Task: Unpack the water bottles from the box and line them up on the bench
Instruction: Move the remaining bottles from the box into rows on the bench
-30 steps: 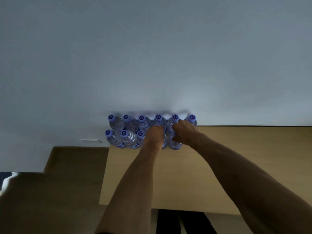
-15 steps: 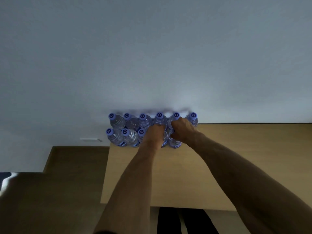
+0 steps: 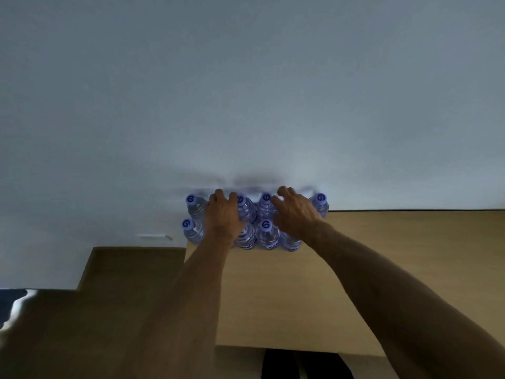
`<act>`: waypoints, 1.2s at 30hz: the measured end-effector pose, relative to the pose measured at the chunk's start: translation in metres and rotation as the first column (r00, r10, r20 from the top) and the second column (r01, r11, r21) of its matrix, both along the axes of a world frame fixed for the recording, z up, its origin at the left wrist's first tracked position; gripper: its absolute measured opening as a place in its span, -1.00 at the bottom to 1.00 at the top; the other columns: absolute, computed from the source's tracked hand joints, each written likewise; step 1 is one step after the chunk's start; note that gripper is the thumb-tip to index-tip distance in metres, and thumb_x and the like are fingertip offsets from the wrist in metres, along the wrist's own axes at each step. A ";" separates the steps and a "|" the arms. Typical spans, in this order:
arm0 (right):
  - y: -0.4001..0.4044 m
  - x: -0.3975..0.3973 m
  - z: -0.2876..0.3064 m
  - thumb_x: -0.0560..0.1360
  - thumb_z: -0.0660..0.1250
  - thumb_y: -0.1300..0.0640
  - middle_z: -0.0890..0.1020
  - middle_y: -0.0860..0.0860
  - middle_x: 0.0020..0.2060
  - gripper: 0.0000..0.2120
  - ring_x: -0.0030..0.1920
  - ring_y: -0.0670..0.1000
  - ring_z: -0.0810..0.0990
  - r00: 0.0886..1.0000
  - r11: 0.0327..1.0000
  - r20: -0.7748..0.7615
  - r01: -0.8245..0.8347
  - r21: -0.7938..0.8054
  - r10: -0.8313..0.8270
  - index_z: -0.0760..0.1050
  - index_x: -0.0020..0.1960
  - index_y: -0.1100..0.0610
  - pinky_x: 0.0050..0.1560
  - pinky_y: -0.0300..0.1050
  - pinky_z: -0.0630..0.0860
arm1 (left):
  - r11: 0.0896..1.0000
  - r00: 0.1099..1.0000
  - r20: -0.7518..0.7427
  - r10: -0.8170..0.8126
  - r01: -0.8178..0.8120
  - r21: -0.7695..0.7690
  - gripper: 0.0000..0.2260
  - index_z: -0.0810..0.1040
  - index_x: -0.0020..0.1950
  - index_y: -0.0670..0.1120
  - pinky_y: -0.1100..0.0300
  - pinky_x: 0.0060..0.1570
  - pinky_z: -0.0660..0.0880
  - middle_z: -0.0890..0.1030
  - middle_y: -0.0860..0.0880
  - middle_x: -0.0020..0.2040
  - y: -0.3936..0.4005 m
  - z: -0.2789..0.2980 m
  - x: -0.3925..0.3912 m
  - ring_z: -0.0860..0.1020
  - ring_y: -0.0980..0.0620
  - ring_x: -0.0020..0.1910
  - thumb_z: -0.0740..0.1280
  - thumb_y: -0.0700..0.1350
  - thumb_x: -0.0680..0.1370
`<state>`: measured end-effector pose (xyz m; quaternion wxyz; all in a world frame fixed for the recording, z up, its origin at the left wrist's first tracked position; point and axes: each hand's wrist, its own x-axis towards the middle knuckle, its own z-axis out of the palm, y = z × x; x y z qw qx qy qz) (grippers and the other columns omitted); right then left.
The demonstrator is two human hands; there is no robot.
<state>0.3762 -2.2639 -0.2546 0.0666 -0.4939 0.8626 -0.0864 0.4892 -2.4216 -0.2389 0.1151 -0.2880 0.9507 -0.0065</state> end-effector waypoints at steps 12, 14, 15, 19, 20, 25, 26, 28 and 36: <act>-0.046 0.036 -0.025 0.47 0.30 0.15 0.36 0.11 0.40 -0.63 0.51 0.12 0.10 0.977 0.949 -0.092 -0.163 0.271 0.194 0.51 0.27 0.12 0.49 0.13 0.02 | 0.966 0.961 0.110 -0.253 0.257 -0.024 -0.65 0.37 0.36 -0.05 0.03 0.24 0.35 0.59 -0.08 0.22 -0.008 -0.036 0.022 0.51 -0.12 0.24 0.26 -0.11 0.57; -0.047 0.038 -0.026 0.46 0.29 0.18 0.41 0.08 0.36 -0.61 0.49 0.11 0.14 0.974 0.943 -0.111 -0.156 0.293 0.196 0.49 0.29 0.12 0.49 0.12 0.00 | 0.966 0.963 0.091 -0.255 0.257 -0.014 -0.67 0.37 0.33 -0.04 0.04 0.22 0.35 0.60 -0.07 0.19 -0.010 -0.039 0.022 0.53 -0.10 0.20 0.26 -0.12 0.56; -0.048 0.040 -0.025 0.46 0.29 0.18 0.42 0.07 0.34 -0.61 0.47 0.11 0.17 0.973 0.941 -0.118 -0.153 0.303 0.196 0.49 0.28 0.11 0.49 0.12 0.00 | 0.961 0.958 0.086 -0.274 0.275 -0.001 -0.66 0.37 0.33 -0.04 0.04 0.23 0.35 0.60 -0.06 0.20 -0.012 -0.038 0.023 0.53 -0.10 0.21 0.27 -0.11 0.55; -0.053 0.044 -0.018 0.41 0.30 0.08 0.49 0.04 0.20 -0.66 0.36 0.09 0.30 0.983 0.952 -0.074 -0.140 0.272 0.165 0.53 0.18 0.04 0.44 0.08 0.08 | 0.925 0.926 0.033 -0.376 0.373 0.078 -0.58 0.37 0.34 -0.07 0.01 0.23 0.34 0.53 -0.09 0.25 -0.024 -0.025 0.030 0.47 -0.13 0.25 0.30 -0.06 0.50; -0.052 0.045 -0.015 0.41 0.30 0.06 0.51 0.04 0.17 -0.68 0.33 0.09 0.33 0.986 0.959 -0.065 -0.130 0.251 0.151 0.53 0.16 0.04 0.41 0.05 0.12 | 0.925 0.927 0.015 -0.374 0.371 0.087 -0.58 0.38 0.33 -0.06 0.00 0.20 0.37 0.53 -0.09 0.24 -0.027 -0.020 0.031 0.48 -0.13 0.23 0.30 -0.06 0.49; -0.050 0.037 0.026 0.42 0.27 0.11 0.54 0.10 0.11 -0.72 0.23 0.14 0.40 0.996 0.983 -0.067 0.072 0.170 -0.062 0.51 0.12 0.12 0.27 -0.01 0.24 | 0.965 0.965 0.014 -0.260 0.261 -0.012 -0.69 0.41 0.28 -0.07 0.05 0.01 0.42 0.51 -0.09 0.20 -0.029 0.028 0.009 0.51 -0.11 0.17 0.28 -0.09 0.55; -0.048 0.035 0.038 0.43 0.28 0.12 0.53 0.11 0.11 -0.70 0.23 0.15 0.40 0.988 0.979 -0.053 0.150 0.140 -0.144 0.50 0.14 0.14 0.26 -0.01 0.25 | 0.968 0.968 0.002 -0.249 0.249 -0.022 -0.72 0.42 0.27 -0.09 0.05 0.00 0.42 0.50 -0.11 0.20 -0.024 0.041 0.001 0.52 -0.12 0.16 0.28 -0.11 0.56; -0.039 0.029 0.063 0.46 0.27 0.12 0.54 0.12 0.12 -0.71 0.22 0.16 0.41 0.952 0.949 -0.028 0.307 0.073 -0.306 0.49 0.16 0.15 0.24 0.01 0.28 | 0.966 0.966 -0.029 -0.256 0.255 -0.041 -0.74 0.45 0.24 -0.12 0.06 -0.02 0.43 0.52 -0.13 0.18 -0.010 0.064 -0.014 0.54 -0.14 0.12 0.27 -0.11 0.57; 0.084 -0.005 0.136 0.47 0.28 0.15 0.51 0.13 0.13 -0.74 0.21 0.16 0.41 0.792 0.791 0.009 0.610 -0.052 -0.610 0.49 0.15 0.15 0.27 0.04 0.31 | 0.917 0.909 -0.127 -0.398 0.387 -0.098 -0.80 0.49 0.15 -0.12 0.12 -0.13 0.42 0.56 -0.14 0.08 0.124 0.136 -0.088 0.58 -0.14 0.02 0.26 -0.19 0.53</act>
